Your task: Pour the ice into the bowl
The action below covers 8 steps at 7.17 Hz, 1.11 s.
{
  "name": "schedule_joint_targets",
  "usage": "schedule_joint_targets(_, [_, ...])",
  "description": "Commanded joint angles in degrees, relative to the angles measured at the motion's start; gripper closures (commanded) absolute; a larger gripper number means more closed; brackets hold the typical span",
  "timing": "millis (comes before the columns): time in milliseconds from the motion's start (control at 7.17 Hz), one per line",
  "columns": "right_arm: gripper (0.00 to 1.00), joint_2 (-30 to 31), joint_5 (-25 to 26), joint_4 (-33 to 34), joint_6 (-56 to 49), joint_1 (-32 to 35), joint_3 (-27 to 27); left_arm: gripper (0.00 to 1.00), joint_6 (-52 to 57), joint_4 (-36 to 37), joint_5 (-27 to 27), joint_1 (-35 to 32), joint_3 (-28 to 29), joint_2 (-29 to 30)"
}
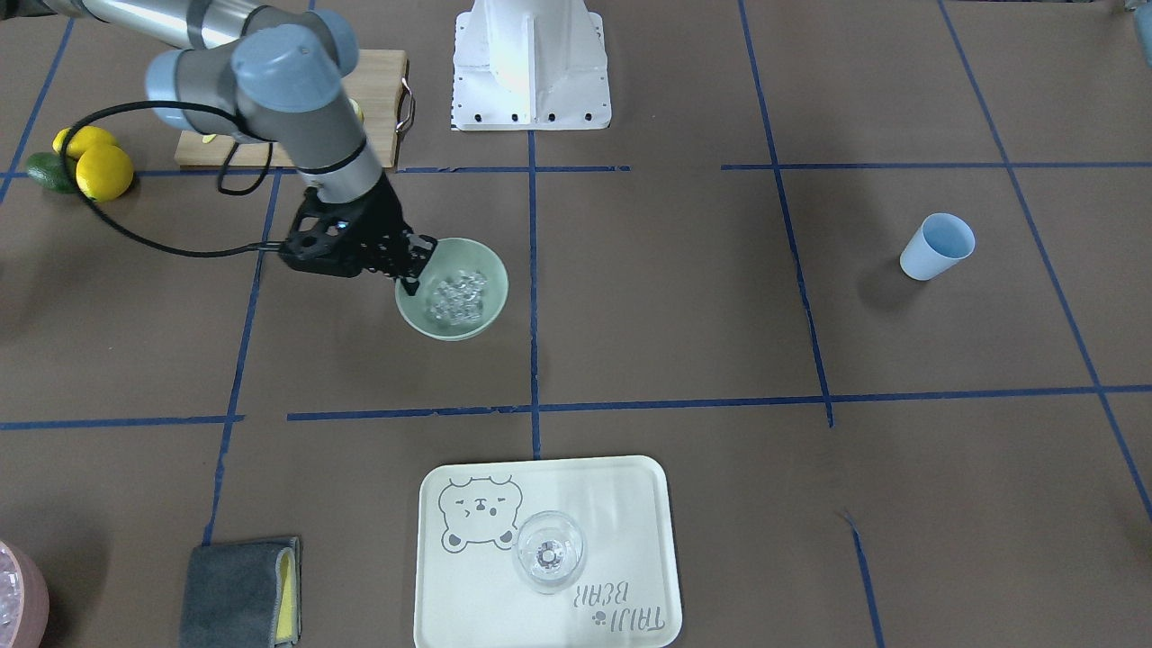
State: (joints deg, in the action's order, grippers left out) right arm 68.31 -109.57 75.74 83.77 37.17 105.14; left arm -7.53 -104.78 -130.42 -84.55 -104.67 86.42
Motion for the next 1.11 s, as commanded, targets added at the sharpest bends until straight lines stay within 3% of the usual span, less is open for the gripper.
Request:
schedule_joint_targets(0, [1.0, 14.0, -4.5, -0.1, -14.8, 8.7, 5.5, 0.0, 0.0, 0.0, 0.0, 0.0, -0.2, 0.0])
schedule_joint_targets(279, [1.0, 23.1, -13.8, -0.1, -26.8, 17.5, 5.4, 0.0, 0.0, 0.0, 0.0, 0.0, -0.3, 0.1])
schedule_joint_targets(418, [1.0, 26.8, -13.7, -0.2, -32.0, 18.5, 5.3, 0.0, 0.0, 0.0, 0.0, 0.0, -0.3, 0.1])
schedule_joint_targets(557, [1.0, 28.5, -13.6, -7.3, -31.7, 18.6, 3.2, 0.0, -0.1, 0.0, 0.0, 0.0, -0.4, 0.1])
schedule_joint_targets(836, [1.0, 28.6, -14.5, -27.8, -26.2, 18.5, -7.9, 0.0, -0.1, -0.1, 0.0, 0.0, -0.5, 0.1])
schedule_joint_targets(976, [1.0, 28.8, -14.7, -29.2, -23.8, 18.6, -7.8, 0.0, 0.0, 0.0, 0.0, 0.0, -0.9, 0.1])
